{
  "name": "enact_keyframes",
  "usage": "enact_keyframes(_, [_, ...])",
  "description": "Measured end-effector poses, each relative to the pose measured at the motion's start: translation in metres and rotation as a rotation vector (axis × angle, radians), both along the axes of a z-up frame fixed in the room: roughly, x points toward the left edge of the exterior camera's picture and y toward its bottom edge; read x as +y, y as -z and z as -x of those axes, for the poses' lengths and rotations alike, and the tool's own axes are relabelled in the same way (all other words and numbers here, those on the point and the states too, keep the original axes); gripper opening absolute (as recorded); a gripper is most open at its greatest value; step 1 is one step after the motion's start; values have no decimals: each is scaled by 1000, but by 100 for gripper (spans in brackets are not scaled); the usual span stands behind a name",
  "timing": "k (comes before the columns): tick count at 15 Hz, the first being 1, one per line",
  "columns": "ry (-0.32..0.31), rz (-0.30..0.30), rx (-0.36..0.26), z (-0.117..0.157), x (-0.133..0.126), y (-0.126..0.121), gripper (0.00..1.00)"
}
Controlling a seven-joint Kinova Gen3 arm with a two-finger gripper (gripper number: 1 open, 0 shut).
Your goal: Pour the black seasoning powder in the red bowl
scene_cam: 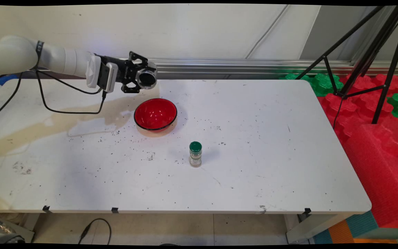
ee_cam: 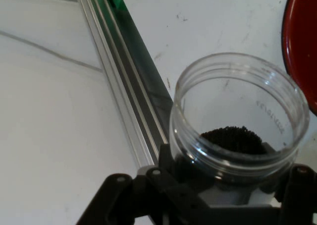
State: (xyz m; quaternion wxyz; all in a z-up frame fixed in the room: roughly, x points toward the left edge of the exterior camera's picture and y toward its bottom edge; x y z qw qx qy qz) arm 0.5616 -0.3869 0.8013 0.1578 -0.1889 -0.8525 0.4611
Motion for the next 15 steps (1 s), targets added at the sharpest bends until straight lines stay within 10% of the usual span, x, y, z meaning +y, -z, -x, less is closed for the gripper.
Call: enact_keyframes(15, [115, 165, -183, 17, 5, 11, 0])
